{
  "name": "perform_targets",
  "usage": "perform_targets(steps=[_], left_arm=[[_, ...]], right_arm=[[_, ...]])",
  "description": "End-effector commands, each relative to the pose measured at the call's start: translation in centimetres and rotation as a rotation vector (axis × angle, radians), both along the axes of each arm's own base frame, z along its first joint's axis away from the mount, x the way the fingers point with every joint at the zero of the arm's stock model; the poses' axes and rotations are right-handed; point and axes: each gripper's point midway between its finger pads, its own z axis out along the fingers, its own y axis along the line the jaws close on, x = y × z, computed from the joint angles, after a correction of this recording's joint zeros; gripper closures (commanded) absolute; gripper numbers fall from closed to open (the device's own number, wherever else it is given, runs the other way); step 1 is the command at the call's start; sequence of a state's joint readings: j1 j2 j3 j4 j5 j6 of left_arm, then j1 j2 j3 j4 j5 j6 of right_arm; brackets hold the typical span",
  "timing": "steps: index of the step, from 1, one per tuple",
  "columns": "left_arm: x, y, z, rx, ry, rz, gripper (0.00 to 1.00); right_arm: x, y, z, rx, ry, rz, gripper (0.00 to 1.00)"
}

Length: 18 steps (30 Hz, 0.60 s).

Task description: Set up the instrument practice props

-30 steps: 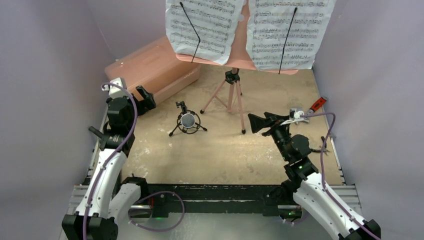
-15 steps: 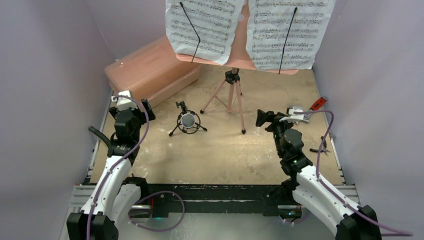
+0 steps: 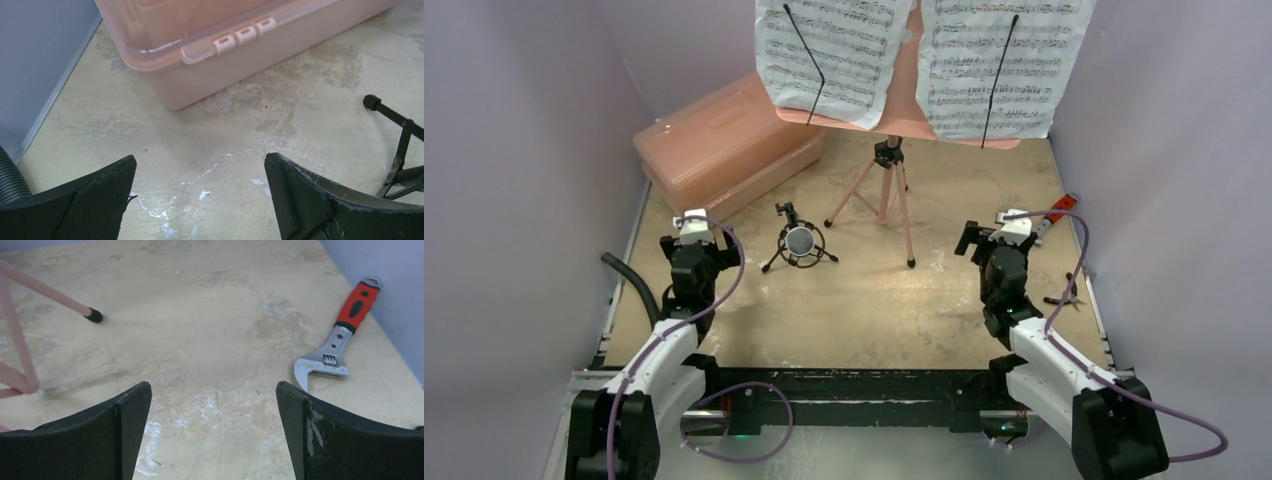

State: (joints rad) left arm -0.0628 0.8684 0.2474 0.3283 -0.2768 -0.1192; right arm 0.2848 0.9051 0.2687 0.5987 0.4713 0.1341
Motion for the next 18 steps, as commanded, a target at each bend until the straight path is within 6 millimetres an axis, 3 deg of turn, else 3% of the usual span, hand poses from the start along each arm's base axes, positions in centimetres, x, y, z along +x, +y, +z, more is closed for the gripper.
perform_targets(steps=[1, 3, 10, 18], left_arm=[[1.0, -0.9, 0.6, 0.003, -0.101, -0.063, 0.01], [1.0, -1.2, -0.1, 0.000, -0.104, -0.083, 0.01], [1.3, -1.9, 0.0, -0.016, -0.209, -0.118, 0.01], [3.9, -2.7, -0.1, 0.016, -0.217, -0.171, 0.01]], right_arm=[[0.0, -1.4, -0.5, -0.015, -0.055, -0.010, 0.03], [-0.2, -1.5, -1.3, -0.006, -0.066, 0.001, 0.03], [0.6, -1.5, -0.3, -0.042, -0.121, 0.031, 0.02], [0.8, -2.2, 0.1, -0.048, -0.148, 0.023, 0.02]])
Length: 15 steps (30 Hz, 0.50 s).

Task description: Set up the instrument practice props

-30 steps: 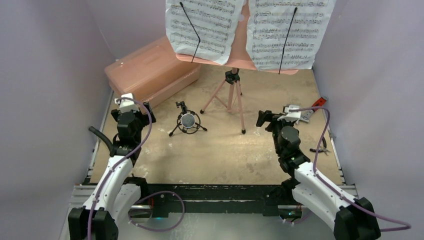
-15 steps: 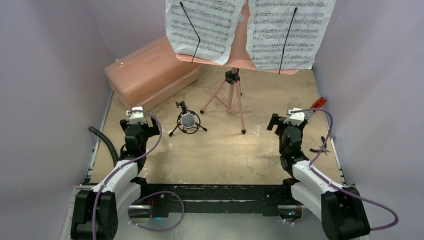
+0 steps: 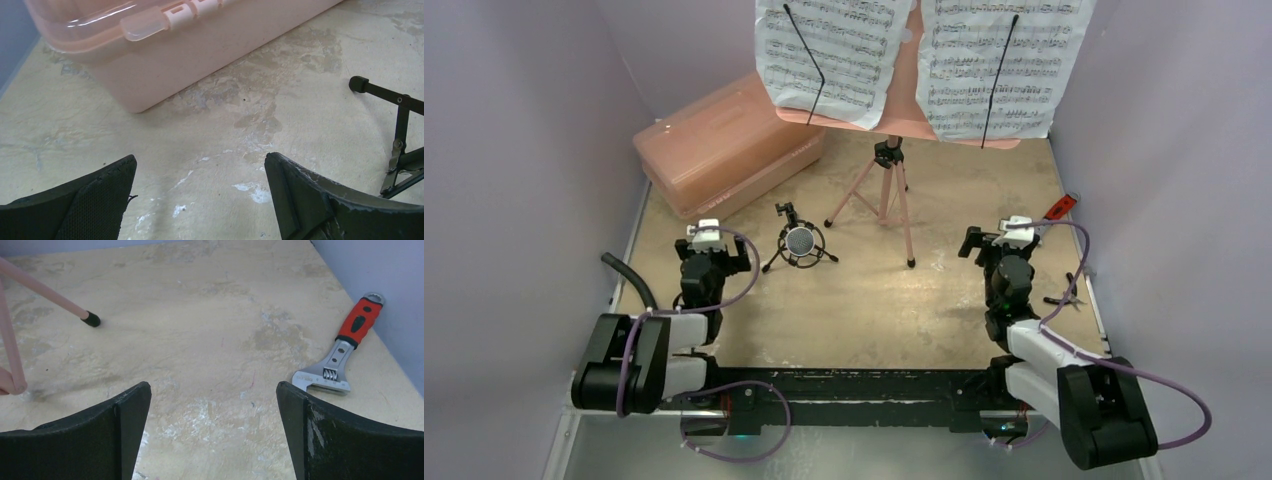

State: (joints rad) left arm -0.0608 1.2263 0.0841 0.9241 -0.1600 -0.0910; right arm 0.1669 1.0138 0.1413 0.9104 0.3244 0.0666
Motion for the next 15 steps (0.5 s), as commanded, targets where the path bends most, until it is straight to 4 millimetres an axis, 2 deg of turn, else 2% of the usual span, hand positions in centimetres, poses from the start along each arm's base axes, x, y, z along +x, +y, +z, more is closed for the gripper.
perform_targets(steps=[1, 6, 10, 15], left_arm=[[2.7, -0.8, 3.7, 0.015, -0.135, -0.054, 0.01], [2.8, -0.2, 2.6, 0.015, -0.050, -0.018, 0.01], [1.7, -0.5, 1.8, 0.021, 0.019, -0.041, 0.01], [0.3, -0.8, 1.8, 0.004, 0.024, -0.054, 0.01]], right_arm=[[0.6, -0.9, 1.9, -0.012, -0.088, -0.018, 0.02], [1.6, -2.0, 2.2, -0.021, -0.109, -0.036, 0.02], [2.5, -3.1, 2.8, -0.026, -0.139, -0.055, 0.02], [4.6, -2.9, 2.8, -0.033, -0.141, -0.008, 0.04]])
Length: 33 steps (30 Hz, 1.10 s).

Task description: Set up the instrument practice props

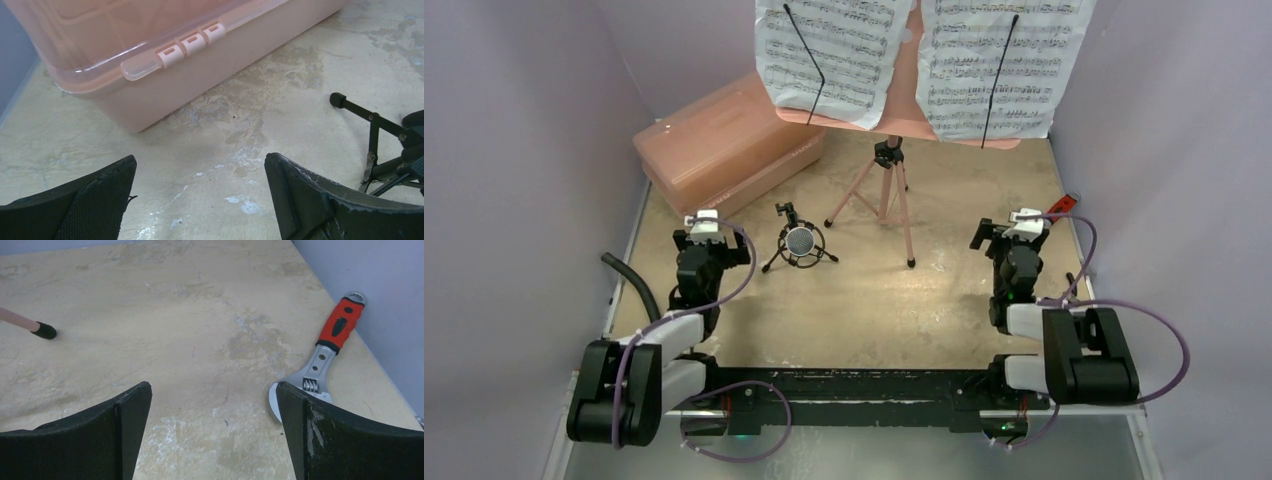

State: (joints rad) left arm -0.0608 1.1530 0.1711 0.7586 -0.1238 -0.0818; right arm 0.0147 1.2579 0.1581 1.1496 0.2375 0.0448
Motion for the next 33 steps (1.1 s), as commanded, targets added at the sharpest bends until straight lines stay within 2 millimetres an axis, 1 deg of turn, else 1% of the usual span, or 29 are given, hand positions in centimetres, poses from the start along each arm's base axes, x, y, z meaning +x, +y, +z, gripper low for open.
perform_targets(steps=[1, 2, 4, 6, 7, 8, 10, 12, 15, 16, 19, 21, 24, 26, 27, 28, 29, 31, 33], left_arm=[[-0.9, 0.0, 0.1, 0.001, 0.010, -0.009, 0.01], [-1.0, 0.1, 0.2, 0.001, 0.007, -0.003, 0.01], [-0.8, -0.2, 0.2, 0.001, -0.002, -0.019, 0.01], [-0.5, -0.5, 0.6, -0.004, -0.052, -0.040, 0.01], [0.1, -0.7, 1.7, -0.009, -0.116, -0.046, 0.01], [0.5, -0.8, 1.9, -0.004, -0.135, -0.054, 0.01], [1.7, -1.0, 2.0, 0.013, -0.146, -0.067, 0.01], [2.8, -1.3, 2.0, 0.021, -0.167, -0.083, 0.01], [4.4, -1.4, 1.6, 0.053, -0.158, -0.101, 0.02], [4.8, -1.2, 1.1, 0.055, -0.147, -0.090, 0.02], [5.0, -1.3, -0.4, 0.074, -0.127, -0.103, 0.03], [5.2, -1.4, -0.9, 0.080, -0.129, -0.109, 0.02], [5.5, -1.1, -1.3, 0.078, -0.097, -0.094, 0.01], [5.6, -1.1, -1.2, 0.078, -0.103, -0.091, 0.01], [5.6, -1.1, -1.2, 0.077, -0.101, -0.088, 0.01], [5.6, -0.9, -1.3, 0.076, -0.100, -0.081, 0.03], [5.6, -0.6, -1.3, 0.075, -0.096, -0.059, 0.01], [5.9, 0.3, -1.5, 0.054, -0.084, 0.002, 0.01], [5.9, 0.4, -1.5, 0.049, -0.083, 0.015, 0.01]], right_arm=[[3.0, 0.8, 3.8, -0.028, -0.116, 0.064, 0.04], [3.3, 1.0, 3.4, -0.034, -0.091, 0.080, 0.05], [3.5, 1.6, 3.4, -0.039, -0.089, 0.117, 0.06], [3.6, 2.0, 3.4, -0.061, -0.084, 0.142, 0.06], [3.7, 2.0, 3.3, -0.068, -0.083, 0.147, 0.06], [3.7, 2.2, 3.3, -0.072, -0.082, 0.155, 0.06], [3.7, 3.1, 3.3, -0.084, -0.082, 0.210, 0.06], [3.8, 3.4, 3.6, -0.071, -0.099, 0.223, 0.06], [4.5, 4.0, 3.8, -0.054, -0.117, 0.255, 0.06], [4.7, 4.1, 3.5, -0.055, -0.124, 0.262, 0.06], [4.5, 4.3, 2.8, -0.068, -0.152, 0.269, 0.08], [4.3, 4.5, 2.8, -0.073, -0.179, 0.283, 0.09], [5.1, 4.3, 1.9, -0.071, -0.120, 0.276, 0.02], [5.1, 4.3, 2.2, -0.067, -0.140, 0.274, 0.02], [5.1, 4.3, 2.0, -0.067, -0.129, 0.273, 0.02], [5.1, 4.3, 2.1, -0.068, -0.133, 0.273, 0.02], [5.0, 4.3, 2.4, -0.069, -0.145, 0.270, 0.02], [4.9, 4.2, 2.3, -0.068, -0.141, 0.268, 0.02], [4.9, 4.3, 2.1, -0.069, -0.130, 0.271, 0.02]])
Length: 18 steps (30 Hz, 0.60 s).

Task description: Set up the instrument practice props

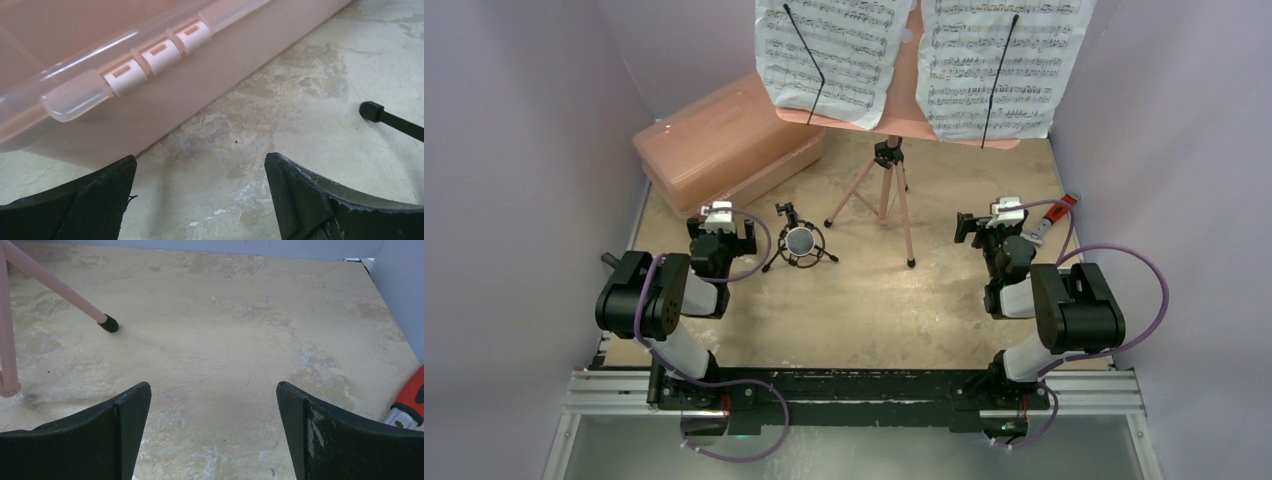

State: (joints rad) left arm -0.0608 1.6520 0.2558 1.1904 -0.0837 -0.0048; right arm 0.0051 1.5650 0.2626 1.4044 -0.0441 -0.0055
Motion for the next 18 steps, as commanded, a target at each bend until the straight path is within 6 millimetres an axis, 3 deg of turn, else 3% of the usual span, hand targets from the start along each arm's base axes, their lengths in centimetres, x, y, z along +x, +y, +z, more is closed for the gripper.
perform_targets(steps=[1, 18], left_arm=[[1.29, 1.10, 1.99, -0.019, -0.072, 0.068, 0.01], [1.28, 1.12, 1.94, -0.017, -0.071, 0.069, 0.00]], right_arm=[[0.65, -0.10, 2.56, -0.016, -0.088, 0.000, 0.02], [0.60, -0.18, 2.73, -0.014, -0.101, -0.004, 0.02]])
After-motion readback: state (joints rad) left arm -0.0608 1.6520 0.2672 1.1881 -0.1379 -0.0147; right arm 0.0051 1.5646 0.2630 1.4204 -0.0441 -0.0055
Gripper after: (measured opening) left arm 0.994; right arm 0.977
